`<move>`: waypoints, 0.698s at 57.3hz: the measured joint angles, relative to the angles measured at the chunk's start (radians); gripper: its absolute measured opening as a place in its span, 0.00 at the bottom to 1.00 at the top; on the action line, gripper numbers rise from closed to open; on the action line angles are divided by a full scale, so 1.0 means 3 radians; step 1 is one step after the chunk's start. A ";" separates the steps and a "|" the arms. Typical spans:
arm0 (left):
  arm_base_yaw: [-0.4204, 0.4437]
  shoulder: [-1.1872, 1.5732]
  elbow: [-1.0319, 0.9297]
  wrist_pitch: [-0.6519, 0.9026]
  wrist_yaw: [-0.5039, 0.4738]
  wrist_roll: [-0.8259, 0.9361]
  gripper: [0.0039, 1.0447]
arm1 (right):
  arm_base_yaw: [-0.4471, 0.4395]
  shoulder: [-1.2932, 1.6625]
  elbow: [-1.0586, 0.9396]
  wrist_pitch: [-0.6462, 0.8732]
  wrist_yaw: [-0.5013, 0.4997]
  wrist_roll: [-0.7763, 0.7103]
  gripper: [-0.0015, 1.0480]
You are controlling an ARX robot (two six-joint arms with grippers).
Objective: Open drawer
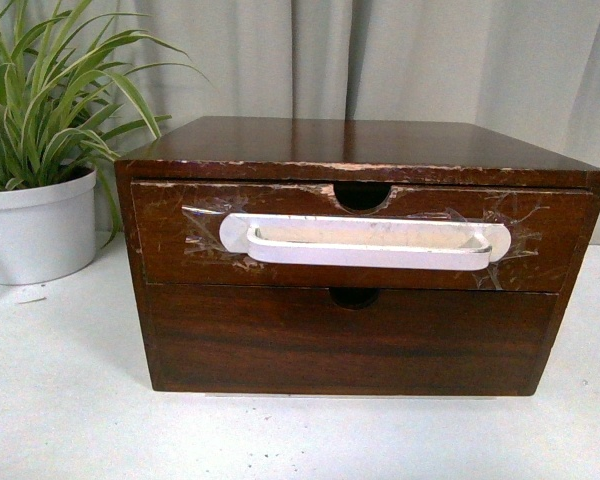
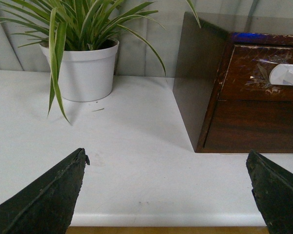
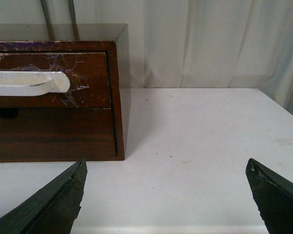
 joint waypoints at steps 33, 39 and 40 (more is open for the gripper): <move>0.0001 0.0000 0.0000 0.0000 0.0000 0.0000 0.94 | 0.0000 0.0000 0.0000 0.0000 0.0000 0.0000 0.91; 0.0001 0.0000 0.0000 0.0000 0.0000 0.0000 0.94 | 0.0000 0.0000 0.0000 0.0000 0.0000 0.0000 0.91; 0.0001 0.0000 0.0000 0.0000 0.0000 0.0000 0.94 | 0.0000 0.0000 0.0000 0.0000 0.0000 0.0000 0.91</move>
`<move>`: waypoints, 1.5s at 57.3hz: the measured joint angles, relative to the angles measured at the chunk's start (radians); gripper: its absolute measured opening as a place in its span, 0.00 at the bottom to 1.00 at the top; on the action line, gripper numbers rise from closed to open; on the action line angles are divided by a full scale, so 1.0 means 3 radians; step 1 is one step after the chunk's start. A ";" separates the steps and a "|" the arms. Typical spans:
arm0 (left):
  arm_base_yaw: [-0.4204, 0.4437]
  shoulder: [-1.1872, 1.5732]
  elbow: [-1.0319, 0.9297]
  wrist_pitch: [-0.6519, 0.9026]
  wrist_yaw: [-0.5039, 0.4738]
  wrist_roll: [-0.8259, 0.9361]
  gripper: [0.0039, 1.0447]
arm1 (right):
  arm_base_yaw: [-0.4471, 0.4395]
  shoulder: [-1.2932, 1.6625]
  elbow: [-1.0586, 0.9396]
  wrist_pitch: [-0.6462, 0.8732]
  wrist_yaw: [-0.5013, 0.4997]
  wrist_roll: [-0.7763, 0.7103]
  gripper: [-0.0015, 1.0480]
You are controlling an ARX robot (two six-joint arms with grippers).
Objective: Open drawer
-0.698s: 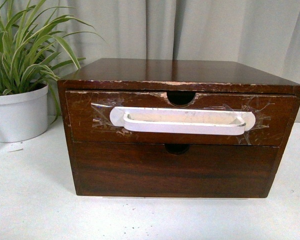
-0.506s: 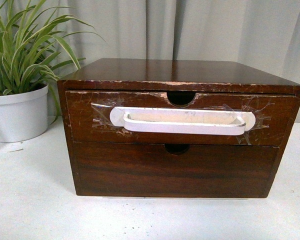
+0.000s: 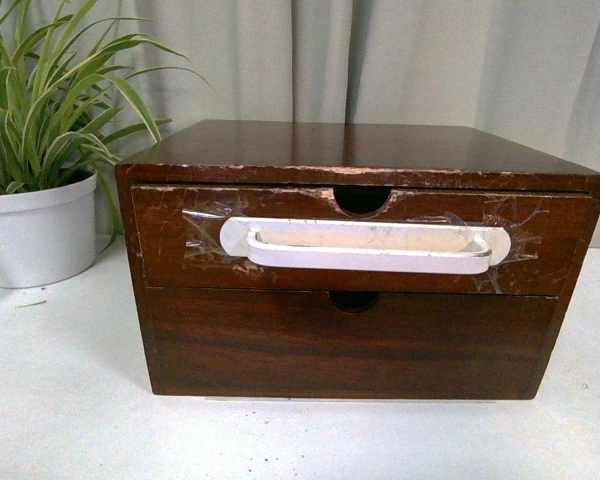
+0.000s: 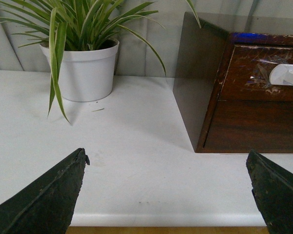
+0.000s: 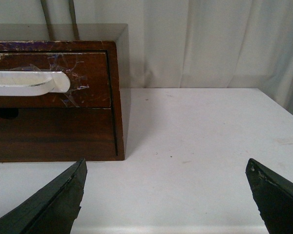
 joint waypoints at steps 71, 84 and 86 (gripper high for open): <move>-0.0347 0.0762 0.0264 -0.0045 -0.0506 0.0046 0.94 | -0.0473 0.0875 0.0449 -0.0359 -0.2346 -0.0739 0.91; -0.0277 0.2405 0.1171 0.0161 0.0806 0.1185 0.94 | -0.0312 0.2090 0.1490 -0.0571 -0.2229 -0.1902 0.91; -0.0276 0.2575 0.1296 0.0120 0.0891 0.1274 0.94 | -0.0263 0.2232 0.1629 -0.0618 -0.2153 -0.2021 0.91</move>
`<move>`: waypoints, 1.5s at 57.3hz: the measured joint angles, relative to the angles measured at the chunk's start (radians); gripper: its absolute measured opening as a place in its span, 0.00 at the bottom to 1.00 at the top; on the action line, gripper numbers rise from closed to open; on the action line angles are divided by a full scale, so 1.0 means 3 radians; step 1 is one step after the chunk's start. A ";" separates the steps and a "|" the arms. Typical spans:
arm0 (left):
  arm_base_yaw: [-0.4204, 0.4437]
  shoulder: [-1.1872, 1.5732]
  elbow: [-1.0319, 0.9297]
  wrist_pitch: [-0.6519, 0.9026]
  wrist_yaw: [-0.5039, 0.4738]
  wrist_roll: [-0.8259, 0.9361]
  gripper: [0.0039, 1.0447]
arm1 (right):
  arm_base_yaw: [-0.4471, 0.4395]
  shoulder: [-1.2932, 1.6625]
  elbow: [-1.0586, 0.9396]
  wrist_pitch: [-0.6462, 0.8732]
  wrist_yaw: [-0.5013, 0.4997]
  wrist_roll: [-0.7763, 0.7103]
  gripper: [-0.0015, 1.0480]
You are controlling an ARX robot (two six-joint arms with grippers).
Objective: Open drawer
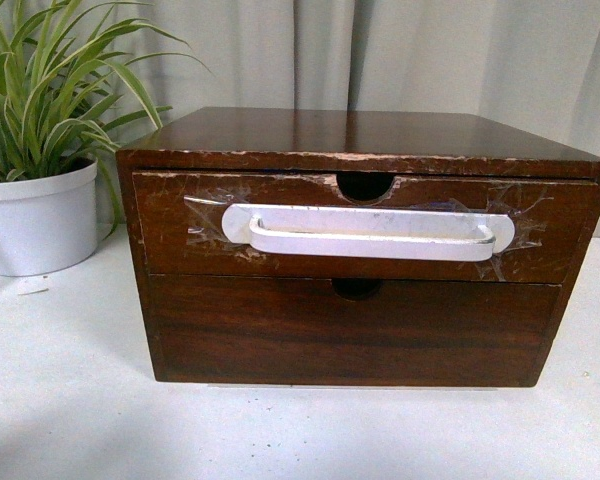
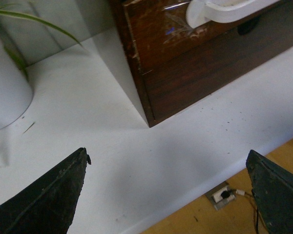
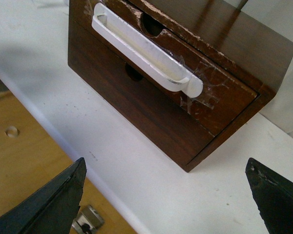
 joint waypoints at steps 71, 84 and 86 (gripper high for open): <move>-0.1119 0.2552 0.2729 -0.1536 0.0234 0.1597 0.94 | -0.0356 0.1698 0.1884 -0.1775 0.0322 -0.2660 0.91; -0.1119 0.2772 0.2828 -0.1520 0.0086 0.1706 0.94 | -0.0582 0.1722 0.1916 -0.1869 0.0207 -0.2838 0.91; -0.1119 0.2796 0.2834 -0.1520 0.0062 0.1724 0.94 | -0.0600 0.1722 0.1916 -0.1878 0.0197 -0.2851 0.91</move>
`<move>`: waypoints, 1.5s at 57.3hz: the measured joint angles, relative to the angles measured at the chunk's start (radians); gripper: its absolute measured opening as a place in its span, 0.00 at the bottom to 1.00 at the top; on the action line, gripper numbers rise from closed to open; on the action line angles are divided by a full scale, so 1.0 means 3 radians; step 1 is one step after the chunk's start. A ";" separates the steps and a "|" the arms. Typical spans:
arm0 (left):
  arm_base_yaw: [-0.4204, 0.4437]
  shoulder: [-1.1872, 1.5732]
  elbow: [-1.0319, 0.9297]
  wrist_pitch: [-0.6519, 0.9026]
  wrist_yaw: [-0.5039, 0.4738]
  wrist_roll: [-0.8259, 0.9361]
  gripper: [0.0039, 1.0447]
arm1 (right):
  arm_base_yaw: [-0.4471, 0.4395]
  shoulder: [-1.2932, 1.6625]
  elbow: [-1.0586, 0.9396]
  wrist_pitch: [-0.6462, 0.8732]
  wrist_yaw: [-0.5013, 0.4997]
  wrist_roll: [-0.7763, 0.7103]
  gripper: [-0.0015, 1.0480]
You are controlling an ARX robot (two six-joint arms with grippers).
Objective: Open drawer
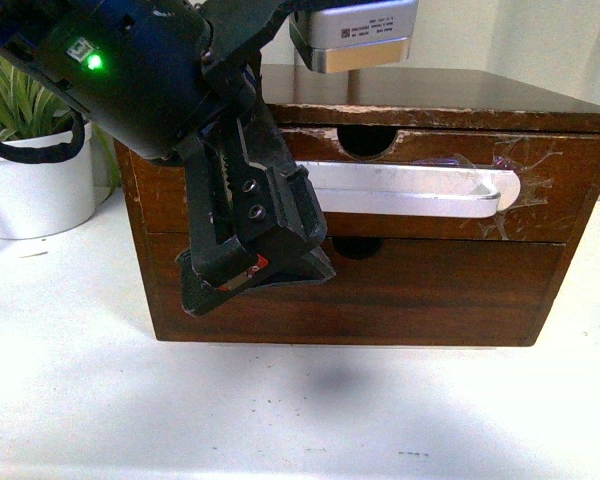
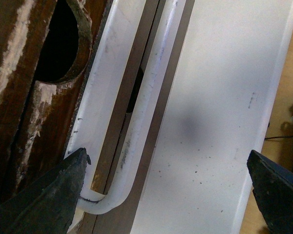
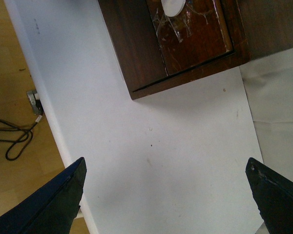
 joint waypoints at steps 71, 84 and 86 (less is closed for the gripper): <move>-0.0001 0.0103 -0.0011 0.0055 -0.0020 0.0130 0.94 | 0.1651 0.0465 -0.0322 0.0985 0.0872 0.0835 0.91; 0.0022 0.0103 -0.0034 0.0085 -0.0001 0.0134 0.94 | 0.1788 0.0647 -0.0245 0.1127 0.1005 0.0971 0.91; 0.0023 0.0102 -0.0037 0.0085 0.0004 0.0135 0.94 | 0.1802 0.0676 -0.0231 0.1138 0.1019 0.0983 0.91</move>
